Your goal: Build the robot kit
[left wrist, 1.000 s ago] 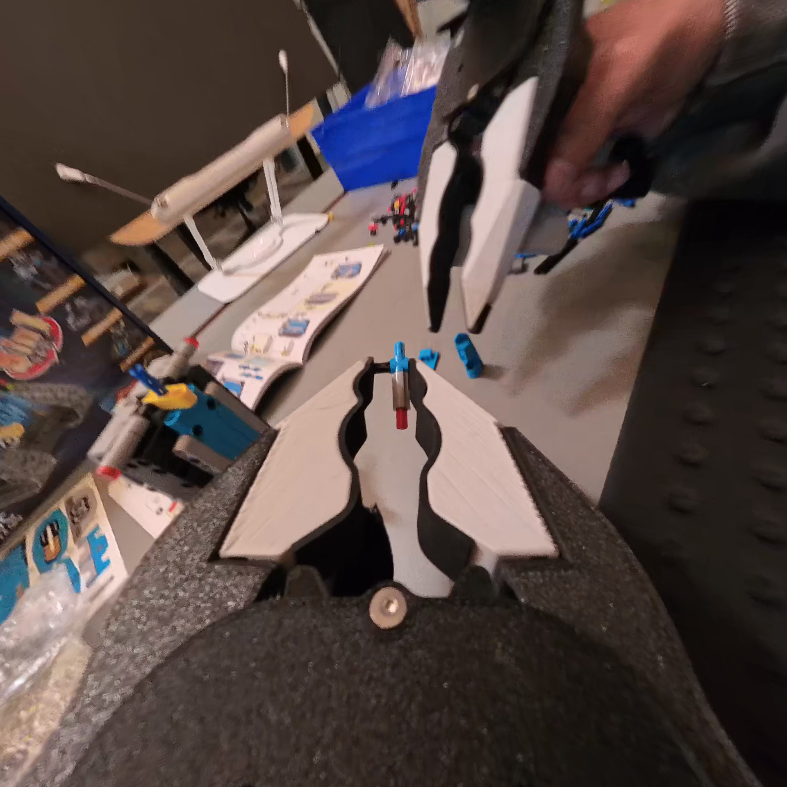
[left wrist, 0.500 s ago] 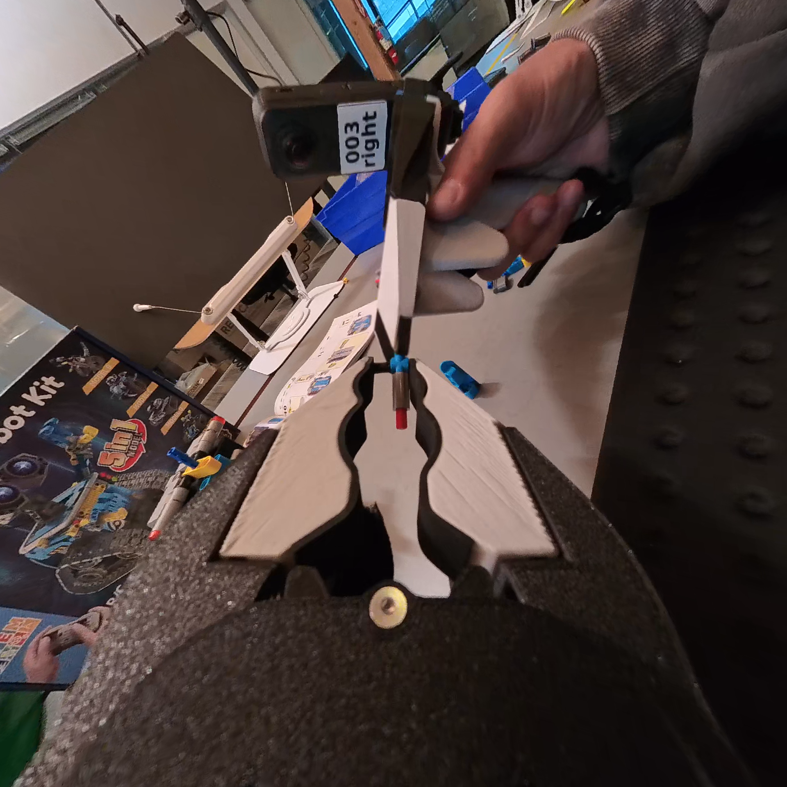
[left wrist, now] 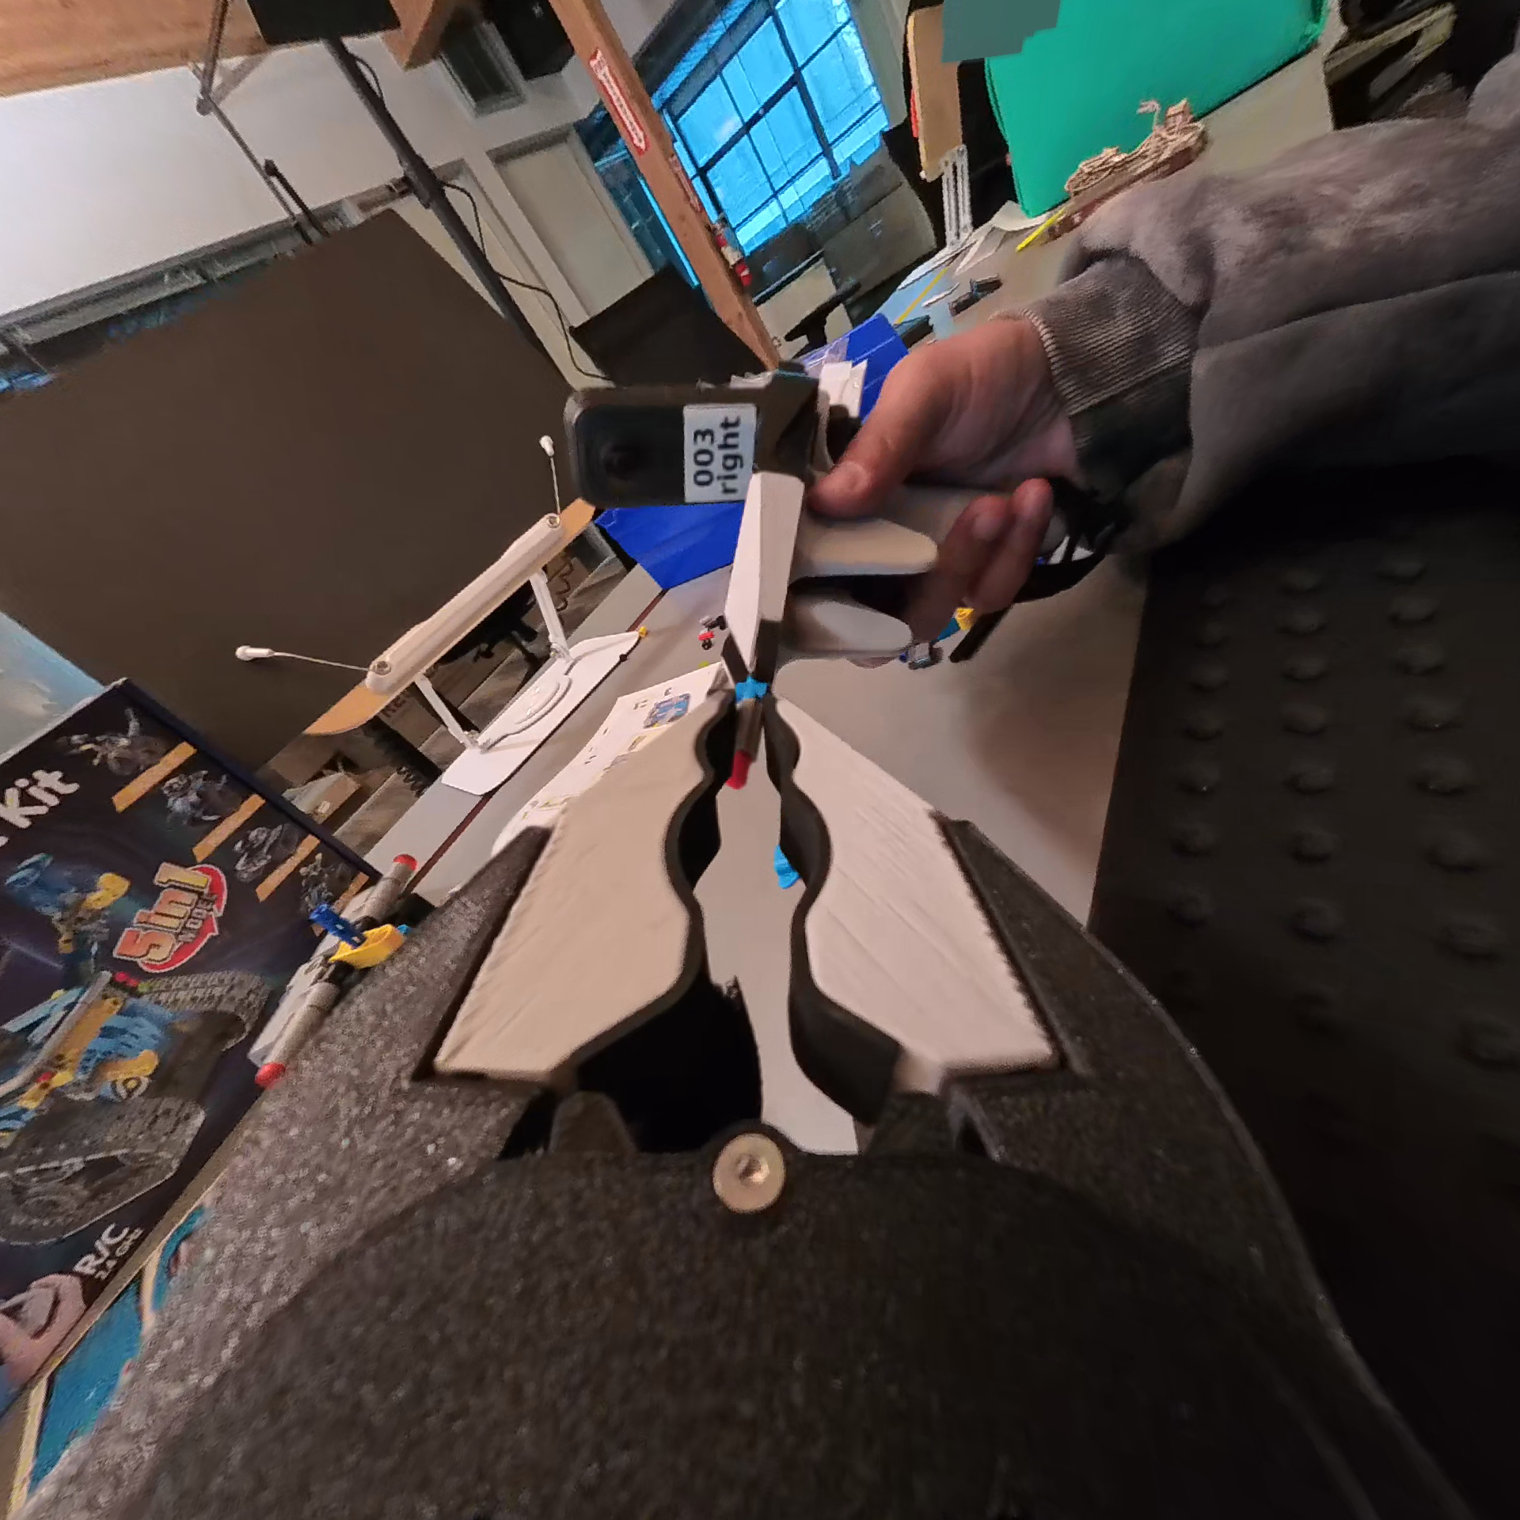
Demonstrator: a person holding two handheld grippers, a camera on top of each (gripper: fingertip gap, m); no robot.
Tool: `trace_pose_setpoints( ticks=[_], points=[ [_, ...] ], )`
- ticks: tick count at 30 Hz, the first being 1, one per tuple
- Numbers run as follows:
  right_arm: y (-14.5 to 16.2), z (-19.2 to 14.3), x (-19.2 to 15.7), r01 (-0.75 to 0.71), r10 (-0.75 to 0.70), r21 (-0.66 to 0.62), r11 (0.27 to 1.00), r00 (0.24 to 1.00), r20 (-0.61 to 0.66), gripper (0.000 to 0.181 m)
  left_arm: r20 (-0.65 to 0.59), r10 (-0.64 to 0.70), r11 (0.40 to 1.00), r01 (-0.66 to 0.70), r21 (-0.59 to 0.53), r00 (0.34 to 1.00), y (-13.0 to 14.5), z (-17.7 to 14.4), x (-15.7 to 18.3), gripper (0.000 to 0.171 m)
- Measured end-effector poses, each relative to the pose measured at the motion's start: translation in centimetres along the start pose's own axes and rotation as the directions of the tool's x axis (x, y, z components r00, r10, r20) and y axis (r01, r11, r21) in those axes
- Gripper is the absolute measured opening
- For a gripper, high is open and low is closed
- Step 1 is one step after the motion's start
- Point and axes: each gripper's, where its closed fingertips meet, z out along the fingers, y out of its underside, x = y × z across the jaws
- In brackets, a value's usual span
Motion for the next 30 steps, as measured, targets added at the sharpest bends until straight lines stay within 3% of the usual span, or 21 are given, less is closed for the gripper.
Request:
trace_pose_setpoints(
  ticks=[12,22,24,25,26,27,30],
  points=[
    [0.7,0.3,-1.7,-0.057,0.062,-0.036,0.998,0.986,0.154,0.006,-0.146,-0.199,0.971,0.216,0.106,0.969,-1.7,-0.9,0.5,0.015],
    [0.9,0.5,-1.5,-0.083,0.089,-0.042,0.996,0.982,0.165,0.006,-0.158,-0.173,0.979,0.187,0.078,0.972,-1.2,-0.7,0.9,0.006],
    [0.5,0.3,-1.0,-0.059,0.061,-0.021,0.998,0.991,0.117,0.007,-0.140,-0.161,0.984,0.170,0.051,0.977,-0.7,-0.5,0.7,0.006],
    [-0.2,-0.3,-1.0,-0.026,0.025,0.004,1.000,0.996,0.091,0.016,-0.128,-0.156,0.986,0.163,0.042,0.979,-0.6,-0.4,0.5,0.006],
    [-1.0,-1.3,-0.4,0.023,-0.024,0.036,0.999,1.000,0.017,0.028,-0.101,-0.151,0.988,0.155,0.026,0.983,-0.2,-0.4,0.1,0.006],
    [-1.6,-2.4,0.7,0.107,-0.102,0.042,0.993,0.988,-0.112,0.028,-0.085,-0.148,0.989,0.148,0.001,0.985,0.3,-0.3,-0.2,0.006],
    [-0.5,-5.3,4.9,0.296,-0.349,-0.185,0.937,0.811,-0.470,0.029,-0.050,-0.135,0.987,0.130,-0.091,0.990,2.1,0.2,-0.7,0.006]
  ],
)
